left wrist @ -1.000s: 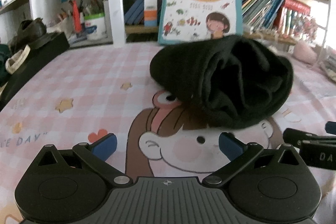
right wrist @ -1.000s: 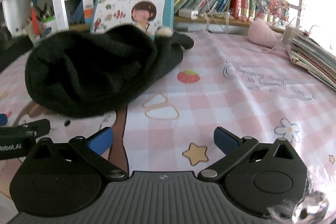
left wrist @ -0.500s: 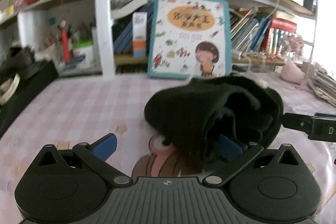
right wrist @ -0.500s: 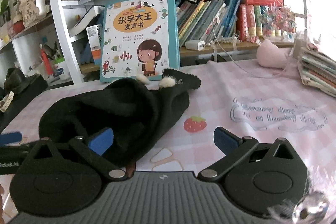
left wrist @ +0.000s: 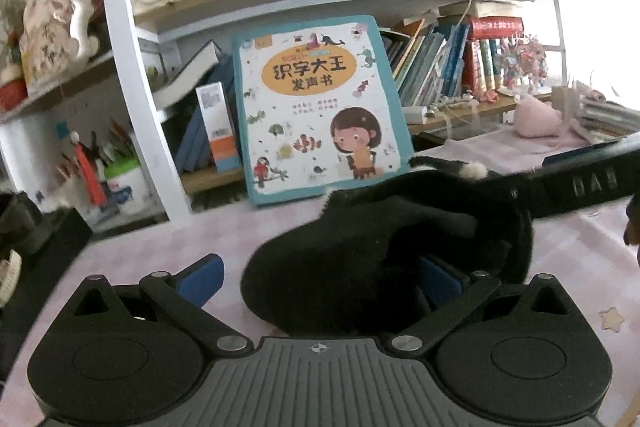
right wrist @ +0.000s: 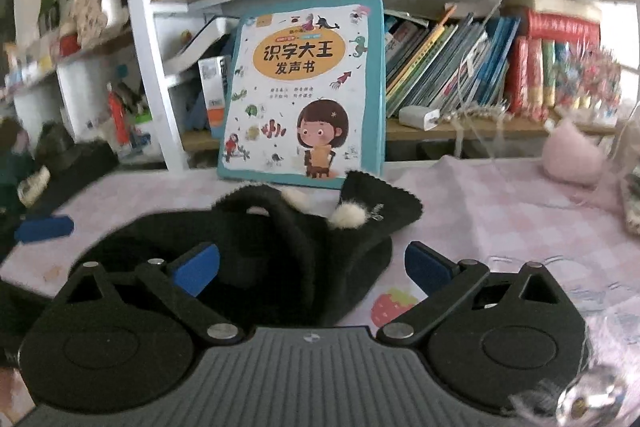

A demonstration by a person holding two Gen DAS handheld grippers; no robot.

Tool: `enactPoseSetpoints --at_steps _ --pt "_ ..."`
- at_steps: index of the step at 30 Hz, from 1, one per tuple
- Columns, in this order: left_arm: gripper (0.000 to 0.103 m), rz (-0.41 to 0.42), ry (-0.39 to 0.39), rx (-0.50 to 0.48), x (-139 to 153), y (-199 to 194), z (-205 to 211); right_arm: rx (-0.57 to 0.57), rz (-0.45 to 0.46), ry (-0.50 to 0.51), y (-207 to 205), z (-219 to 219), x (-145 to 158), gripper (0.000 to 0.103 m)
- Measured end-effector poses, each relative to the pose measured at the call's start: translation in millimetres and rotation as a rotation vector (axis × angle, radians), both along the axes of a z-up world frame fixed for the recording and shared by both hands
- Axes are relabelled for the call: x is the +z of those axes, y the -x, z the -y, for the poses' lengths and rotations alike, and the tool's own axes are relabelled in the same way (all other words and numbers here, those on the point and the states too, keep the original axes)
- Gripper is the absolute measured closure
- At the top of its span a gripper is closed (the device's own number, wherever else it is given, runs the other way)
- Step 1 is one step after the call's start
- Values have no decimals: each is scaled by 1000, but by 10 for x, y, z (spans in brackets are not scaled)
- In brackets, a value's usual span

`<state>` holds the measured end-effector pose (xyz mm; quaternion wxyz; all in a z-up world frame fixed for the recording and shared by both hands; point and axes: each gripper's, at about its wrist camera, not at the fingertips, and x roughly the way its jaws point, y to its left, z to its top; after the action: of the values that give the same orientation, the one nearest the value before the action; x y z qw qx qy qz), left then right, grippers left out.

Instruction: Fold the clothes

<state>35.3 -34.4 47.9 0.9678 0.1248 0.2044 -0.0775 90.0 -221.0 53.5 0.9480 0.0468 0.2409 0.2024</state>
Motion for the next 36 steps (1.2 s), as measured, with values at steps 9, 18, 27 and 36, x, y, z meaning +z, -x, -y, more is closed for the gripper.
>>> enactPoseSetpoints --at_steps 9,18,27,36 --pt "1 -55 40 27 -138 -178 -11 -16 -67 -76 -196 -25 -239 31" --pt "42 -93 29 -17 -198 -226 -12 -9 -77 -137 -218 -6 -445 44" --pt "77 -147 339 3 -58 -338 -600 -56 -103 -299 -221 253 -447 86" --pt "78 -28 640 -7 416 -140 -1236 25 -19 -546 -68 367 78 87"
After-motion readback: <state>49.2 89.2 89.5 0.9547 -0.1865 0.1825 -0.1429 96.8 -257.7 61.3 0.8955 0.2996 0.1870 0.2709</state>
